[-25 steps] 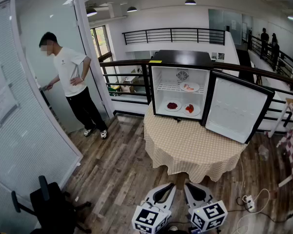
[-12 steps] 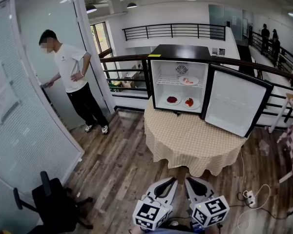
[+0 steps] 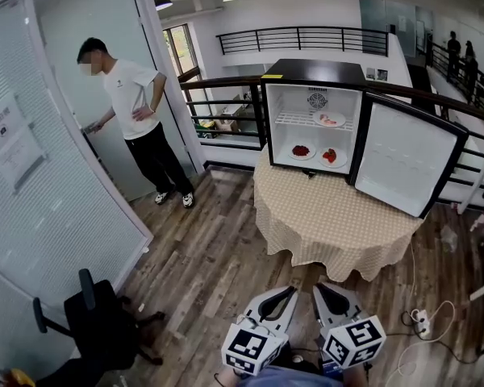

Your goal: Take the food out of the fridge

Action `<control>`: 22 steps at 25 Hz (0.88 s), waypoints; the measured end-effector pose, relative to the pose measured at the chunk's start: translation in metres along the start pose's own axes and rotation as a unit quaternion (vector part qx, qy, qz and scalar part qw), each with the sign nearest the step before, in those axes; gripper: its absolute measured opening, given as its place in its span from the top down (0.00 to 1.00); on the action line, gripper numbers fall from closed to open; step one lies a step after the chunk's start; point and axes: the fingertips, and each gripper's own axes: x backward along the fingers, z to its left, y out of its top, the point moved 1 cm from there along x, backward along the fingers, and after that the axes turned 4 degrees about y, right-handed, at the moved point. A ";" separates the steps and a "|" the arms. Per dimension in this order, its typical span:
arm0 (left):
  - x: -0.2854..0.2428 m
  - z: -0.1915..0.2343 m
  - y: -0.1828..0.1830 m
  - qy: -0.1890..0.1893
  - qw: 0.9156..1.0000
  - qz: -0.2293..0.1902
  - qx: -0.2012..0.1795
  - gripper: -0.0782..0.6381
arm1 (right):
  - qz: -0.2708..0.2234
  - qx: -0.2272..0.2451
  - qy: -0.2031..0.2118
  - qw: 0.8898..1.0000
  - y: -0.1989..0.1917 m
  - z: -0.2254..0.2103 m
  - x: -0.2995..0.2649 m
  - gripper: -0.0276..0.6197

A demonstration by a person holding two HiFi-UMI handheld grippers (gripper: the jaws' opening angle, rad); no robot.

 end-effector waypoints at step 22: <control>-0.117 0.086 0.002 -0.021 0.999 0.019 0.024 0.85 | 0.031 -0.018 -0.042 0.998 0.022 -0.094 -0.100 0.92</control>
